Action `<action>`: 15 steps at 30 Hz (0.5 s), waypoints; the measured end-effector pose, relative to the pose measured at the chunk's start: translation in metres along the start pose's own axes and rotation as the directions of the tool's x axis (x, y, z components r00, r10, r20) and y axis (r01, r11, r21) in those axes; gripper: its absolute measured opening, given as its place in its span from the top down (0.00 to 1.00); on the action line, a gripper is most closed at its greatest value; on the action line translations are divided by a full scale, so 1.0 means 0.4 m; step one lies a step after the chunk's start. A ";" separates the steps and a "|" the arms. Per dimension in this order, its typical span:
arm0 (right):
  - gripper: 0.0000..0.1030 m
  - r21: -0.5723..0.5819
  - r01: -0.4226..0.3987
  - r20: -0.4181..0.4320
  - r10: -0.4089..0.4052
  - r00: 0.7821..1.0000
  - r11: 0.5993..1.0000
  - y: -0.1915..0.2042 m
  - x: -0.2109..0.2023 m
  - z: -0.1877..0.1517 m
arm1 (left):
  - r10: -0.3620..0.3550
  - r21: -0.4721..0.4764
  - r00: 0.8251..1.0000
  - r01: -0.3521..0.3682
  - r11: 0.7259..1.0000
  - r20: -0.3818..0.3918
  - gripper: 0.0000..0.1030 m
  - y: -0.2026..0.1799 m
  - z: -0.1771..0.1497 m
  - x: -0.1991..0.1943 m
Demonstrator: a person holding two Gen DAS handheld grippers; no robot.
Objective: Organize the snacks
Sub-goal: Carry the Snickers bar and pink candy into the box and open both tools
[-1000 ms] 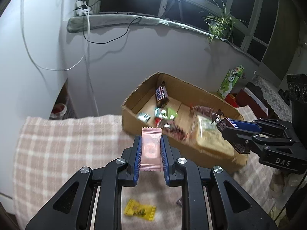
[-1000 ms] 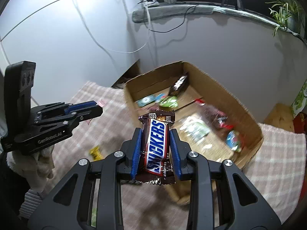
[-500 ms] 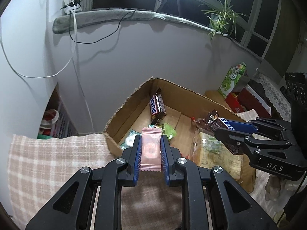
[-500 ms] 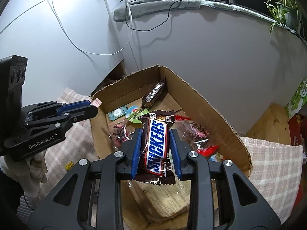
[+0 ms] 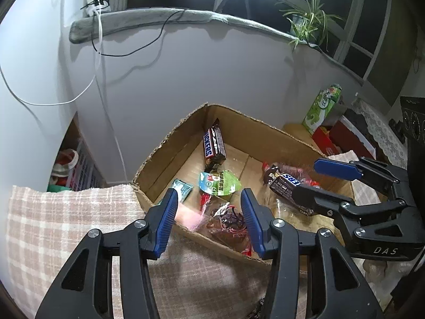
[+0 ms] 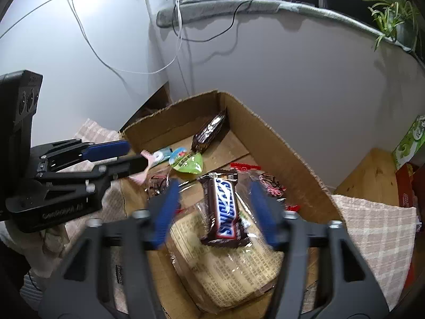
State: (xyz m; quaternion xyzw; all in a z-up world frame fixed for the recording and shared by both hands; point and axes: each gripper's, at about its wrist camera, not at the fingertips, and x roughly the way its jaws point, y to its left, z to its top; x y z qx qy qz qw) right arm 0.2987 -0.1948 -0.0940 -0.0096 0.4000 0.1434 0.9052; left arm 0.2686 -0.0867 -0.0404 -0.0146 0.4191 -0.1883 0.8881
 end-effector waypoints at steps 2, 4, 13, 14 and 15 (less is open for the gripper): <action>0.36 0.000 -0.001 0.005 0.001 1.000 1.000 0.000 -0.006 0.001 | 0.002 0.001 1.000 -0.002 1.000 0.002 0.53 0.001 0.000 -0.004; 0.36 0.000 0.000 0.004 0.000 1.000 1.000 0.000 -0.009 0.002 | 0.002 0.000 1.000 -0.002 1.000 0.006 0.53 0.002 0.001 -0.010; 0.36 0.002 -0.002 0.014 0.002 1.000 1.000 0.006 -0.042 -0.009 | 0.003 0.011 1.000 -0.004 1.000 0.025 0.53 0.005 -0.016 -0.057; 0.36 0.000 -0.004 0.017 0.004 1.000 1.000 0.008 -0.049 -0.012 | 0.005 0.012 1.000 -0.005 1.000 0.026 0.53 0.007 -0.019 -0.064; 0.36 -0.003 -0.007 0.020 0.007 1.000 1.000 0.012 -0.057 -0.015 | 0.006 0.009 1.000 -0.006 1.000 0.026 0.53 0.011 -0.024 -0.072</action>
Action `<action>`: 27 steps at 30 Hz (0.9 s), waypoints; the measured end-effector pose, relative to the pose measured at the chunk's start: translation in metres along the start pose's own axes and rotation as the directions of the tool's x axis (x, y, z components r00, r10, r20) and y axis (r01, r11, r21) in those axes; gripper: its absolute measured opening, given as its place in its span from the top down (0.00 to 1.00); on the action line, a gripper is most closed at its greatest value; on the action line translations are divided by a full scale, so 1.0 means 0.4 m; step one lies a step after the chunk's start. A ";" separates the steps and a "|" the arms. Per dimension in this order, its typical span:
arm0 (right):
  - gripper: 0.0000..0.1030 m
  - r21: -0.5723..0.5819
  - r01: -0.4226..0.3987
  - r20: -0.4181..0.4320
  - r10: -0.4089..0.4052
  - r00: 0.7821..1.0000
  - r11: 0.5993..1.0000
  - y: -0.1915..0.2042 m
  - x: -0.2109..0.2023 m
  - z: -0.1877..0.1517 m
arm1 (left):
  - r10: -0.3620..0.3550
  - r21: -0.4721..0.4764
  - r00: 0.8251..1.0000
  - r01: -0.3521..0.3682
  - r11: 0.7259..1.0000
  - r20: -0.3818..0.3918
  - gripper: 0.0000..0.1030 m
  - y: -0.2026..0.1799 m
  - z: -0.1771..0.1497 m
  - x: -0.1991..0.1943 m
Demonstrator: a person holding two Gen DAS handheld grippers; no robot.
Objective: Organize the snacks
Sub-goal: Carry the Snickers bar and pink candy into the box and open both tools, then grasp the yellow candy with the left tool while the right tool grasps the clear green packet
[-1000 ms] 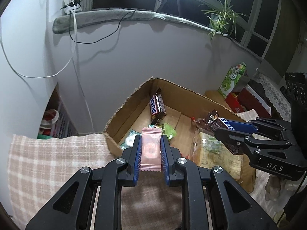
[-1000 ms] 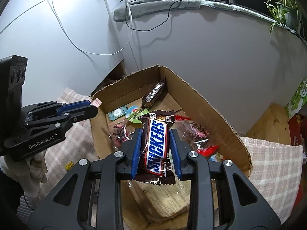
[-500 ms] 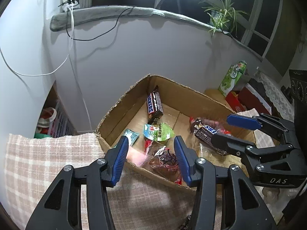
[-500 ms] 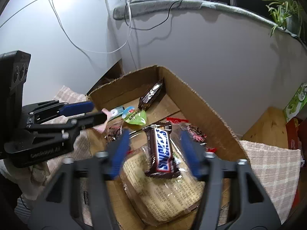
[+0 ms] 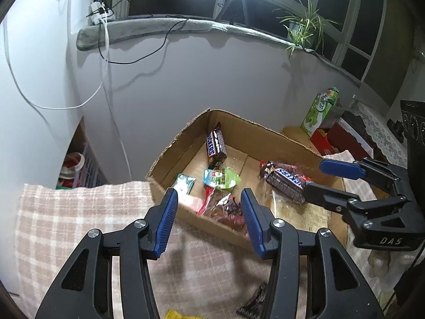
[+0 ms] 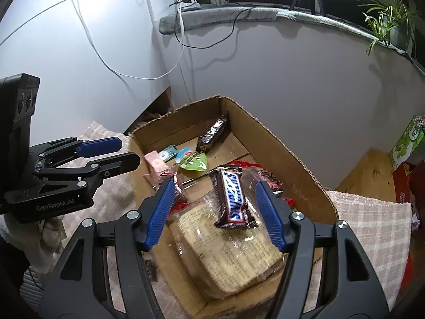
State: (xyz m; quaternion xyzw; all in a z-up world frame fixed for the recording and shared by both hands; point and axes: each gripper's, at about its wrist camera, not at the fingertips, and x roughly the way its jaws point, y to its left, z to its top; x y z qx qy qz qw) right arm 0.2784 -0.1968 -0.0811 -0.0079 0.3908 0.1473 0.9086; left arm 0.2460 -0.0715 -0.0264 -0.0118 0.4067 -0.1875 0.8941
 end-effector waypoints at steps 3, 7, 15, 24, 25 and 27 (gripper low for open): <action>0.36 -0.009 -0.007 0.008 0.007 1.000 1.000 0.013 -0.027 -0.018 | 0.000 -0.013 1.000 0.000 1.000 -0.002 0.53 0.013 -0.015 -0.021; 0.36 -0.026 -0.021 0.016 0.022 1.000 0.999 0.040 -0.068 -0.062 | -0.001 -0.027 1.000 0.000 1.000 -0.007 0.53 0.033 -0.057 -0.059; 0.36 -0.061 -0.067 -0.006 0.067 0.998 0.996 0.102 -0.125 -0.176 | -0.001 -0.090 0.999 -0.004 0.996 -0.054 0.53 0.071 -0.174 -0.105; 0.36 -0.099 -0.099 -0.067 0.092 0.993 0.990 0.159 -0.137 -0.293 | -0.032 -0.154 0.992 0.013 0.988 -0.124 0.53 0.073 -0.294 -0.114; 0.36 -0.099 -0.106 -0.080 0.098 0.992 0.989 0.164 -0.133 -0.307 | -0.041 -0.162 0.990 0.018 0.987 -0.137 0.53 0.070 -0.306 -0.108; 0.36 -0.098 -0.119 -0.095 0.109 0.989 0.988 0.169 -0.131 -0.328 | -0.050 -0.168 0.987 0.025 0.986 -0.151 0.53 0.068 -0.318 -0.099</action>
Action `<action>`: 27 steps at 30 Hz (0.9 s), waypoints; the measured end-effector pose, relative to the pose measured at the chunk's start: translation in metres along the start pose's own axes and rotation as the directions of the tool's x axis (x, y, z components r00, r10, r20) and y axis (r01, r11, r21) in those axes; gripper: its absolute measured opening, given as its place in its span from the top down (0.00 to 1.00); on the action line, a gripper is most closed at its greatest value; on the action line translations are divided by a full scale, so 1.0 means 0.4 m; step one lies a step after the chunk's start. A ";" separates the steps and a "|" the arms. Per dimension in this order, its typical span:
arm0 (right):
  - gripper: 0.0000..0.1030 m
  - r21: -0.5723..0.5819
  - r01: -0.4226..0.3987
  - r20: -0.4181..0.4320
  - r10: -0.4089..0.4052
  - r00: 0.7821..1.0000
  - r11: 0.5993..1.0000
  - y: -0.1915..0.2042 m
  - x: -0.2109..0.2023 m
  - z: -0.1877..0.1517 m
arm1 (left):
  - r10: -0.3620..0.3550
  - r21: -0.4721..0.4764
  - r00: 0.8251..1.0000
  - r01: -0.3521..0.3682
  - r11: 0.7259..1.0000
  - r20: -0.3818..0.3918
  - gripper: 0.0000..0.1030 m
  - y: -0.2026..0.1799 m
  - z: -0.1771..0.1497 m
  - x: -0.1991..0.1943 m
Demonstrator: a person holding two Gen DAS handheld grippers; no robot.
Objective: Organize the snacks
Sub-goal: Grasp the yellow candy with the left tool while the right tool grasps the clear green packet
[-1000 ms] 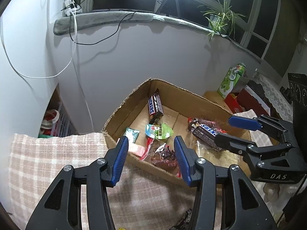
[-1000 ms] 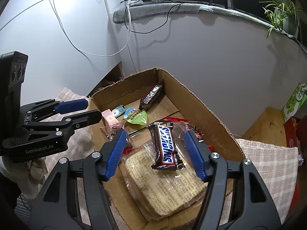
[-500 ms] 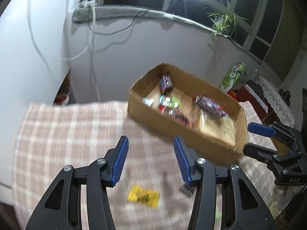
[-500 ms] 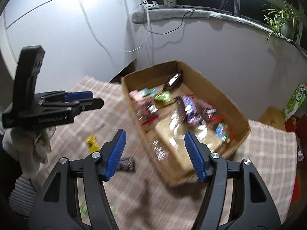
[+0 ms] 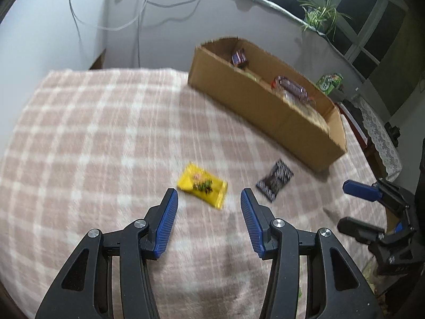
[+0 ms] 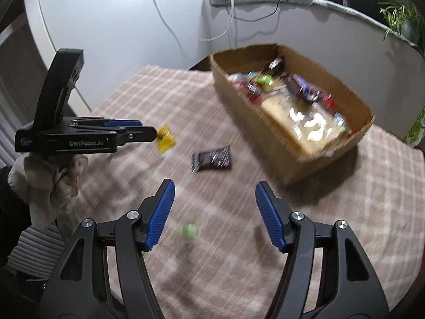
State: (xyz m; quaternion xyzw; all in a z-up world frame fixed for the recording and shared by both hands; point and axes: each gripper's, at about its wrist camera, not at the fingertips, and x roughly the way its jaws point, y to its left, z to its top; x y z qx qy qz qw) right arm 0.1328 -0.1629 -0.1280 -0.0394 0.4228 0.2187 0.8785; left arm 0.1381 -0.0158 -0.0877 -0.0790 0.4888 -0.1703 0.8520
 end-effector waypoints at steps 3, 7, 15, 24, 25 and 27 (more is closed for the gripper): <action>0.36 0.005 -0.029 -0.027 0.029 0.999 1.000 0.011 0.013 -0.025 | -0.009 -0.021 1.000 0.009 1.000 -0.017 0.53 0.003 -0.010 0.018; 0.41 0.006 -0.050 -0.055 0.051 0.997 0.999 0.020 0.029 -0.053 | -0.012 -0.050 1.000 0.012 0.999 -0.015 0.53 0.010 -0.005 0.037; 0.48 0.007 -0.077 -0.101 0.077 0.992 0.997 0.030 0.065 -0.082 | 0.039 -0.008 0.999 -0.039 0.999 0.005 0.53 -0.020 0.025 0.061; 0.48 -0.043 -0.043 -0.104 0.039 0.994 0.998 0.056 0.083 -0.085 | 0.149 0.113 0.988 -0.153 0.982 0.041 0.54 -0.074 0.032 0.094; 0.48 -0.053 -0.036 -0.104 0.030 0.994 0.998 0.061 0.084 -0.085 | 0.162 0.132 0.986 -0.167 0.977 0.047 0.54 -0.083 0.030 0.097; 0.50 -0.068 -0.023 -0.102 0.016 0.995 0.997 0.066 0.084 -0.086 | 0.181 0.155 0.982 -0.187 0.970 0.057 0.57 -0.091 0.025 0.100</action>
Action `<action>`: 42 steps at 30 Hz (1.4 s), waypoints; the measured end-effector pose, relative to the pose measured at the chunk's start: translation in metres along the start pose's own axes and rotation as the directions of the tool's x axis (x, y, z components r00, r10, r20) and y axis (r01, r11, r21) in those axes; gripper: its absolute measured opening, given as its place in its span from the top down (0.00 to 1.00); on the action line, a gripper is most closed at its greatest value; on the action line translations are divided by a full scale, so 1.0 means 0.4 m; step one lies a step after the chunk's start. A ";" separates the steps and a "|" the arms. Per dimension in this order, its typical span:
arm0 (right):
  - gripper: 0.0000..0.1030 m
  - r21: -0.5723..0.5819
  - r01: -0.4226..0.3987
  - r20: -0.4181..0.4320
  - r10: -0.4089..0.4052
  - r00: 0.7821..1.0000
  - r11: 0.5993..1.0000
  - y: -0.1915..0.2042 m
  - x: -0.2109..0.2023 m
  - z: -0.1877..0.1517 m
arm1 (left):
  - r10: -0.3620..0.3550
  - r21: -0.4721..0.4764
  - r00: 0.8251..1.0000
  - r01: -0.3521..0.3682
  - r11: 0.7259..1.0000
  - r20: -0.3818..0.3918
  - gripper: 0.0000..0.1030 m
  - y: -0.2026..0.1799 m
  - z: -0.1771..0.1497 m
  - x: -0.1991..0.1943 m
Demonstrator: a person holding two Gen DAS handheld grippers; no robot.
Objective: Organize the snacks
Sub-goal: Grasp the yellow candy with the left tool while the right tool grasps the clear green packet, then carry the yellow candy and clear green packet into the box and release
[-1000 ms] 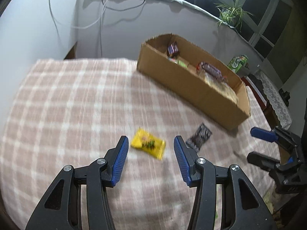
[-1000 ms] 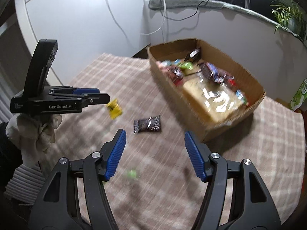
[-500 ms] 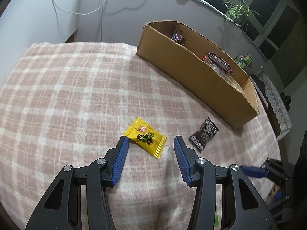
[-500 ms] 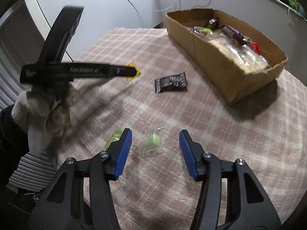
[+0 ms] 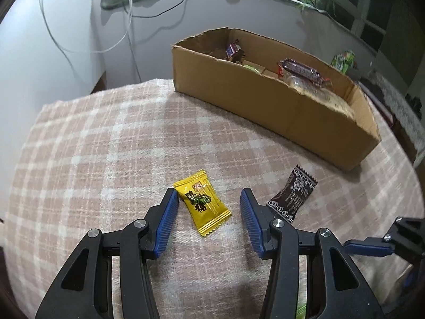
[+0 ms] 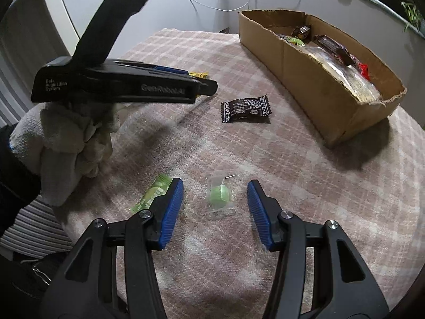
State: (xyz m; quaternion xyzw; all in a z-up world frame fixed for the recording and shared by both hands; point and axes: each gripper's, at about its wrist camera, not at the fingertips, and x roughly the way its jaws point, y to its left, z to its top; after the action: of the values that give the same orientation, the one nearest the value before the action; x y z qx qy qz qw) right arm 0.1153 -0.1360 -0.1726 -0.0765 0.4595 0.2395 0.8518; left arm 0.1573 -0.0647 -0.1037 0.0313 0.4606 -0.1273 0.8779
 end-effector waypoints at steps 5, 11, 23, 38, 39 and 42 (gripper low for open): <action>0.68 -0.024 0.047 0.000 -0.047 0.999 0.999 0.001 0.000 -0.002 | 0.028 0.016 0.999 -0.028 0.999 0.014 0.74 0.009 -0.004 -0.001; 0.77 -0.017 0.053 0.002 -0.053 0.999 0.998 -0.012 -0.004 -0.004 | 0.017 0.005 1.000 -0.018 1.000 0.019 0.78 0.020 -0.007 -0.006; 0.77 0.018 0.047 0.057 -0.048 0.997 0.999 -0.037 -0.055 0.019 | -0.016 -0.027 0.999 0.017 0.999 0.048 0.78 0.035 -0.002 -0.053; 0.77 0.076 0.102 0.159 -0.113 0.981 0.992 -0.148 -0.145 0.130 | -0.063 -0.023 0.991 0.066 0.998 0.122 0.78 0.029 0.114 -0.091; 0.77 0.078 0.109 0.164 -0.120 0.979 0.991 -0.156 -0.150 0.138 | -0.065 -0.018 0.990 0.068 0.998 0.125 0.78 0.025 0.123 -0.092; 0.77 0.086 0.124 0.178 -0.137 0.974 0.989 -0.182 -0.159 0.165 | -0.072 -0.005 0.988 0.073 0.997 0.136 0.78 0.013 0.153 -0.089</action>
State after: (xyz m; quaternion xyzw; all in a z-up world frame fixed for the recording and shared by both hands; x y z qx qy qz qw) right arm 0.1700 -0.1978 -0.0896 -0.0523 0.3816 0.1717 0.9067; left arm 0.1884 -0.0631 -0.0400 0.0012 0.4014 -0.1586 0.9021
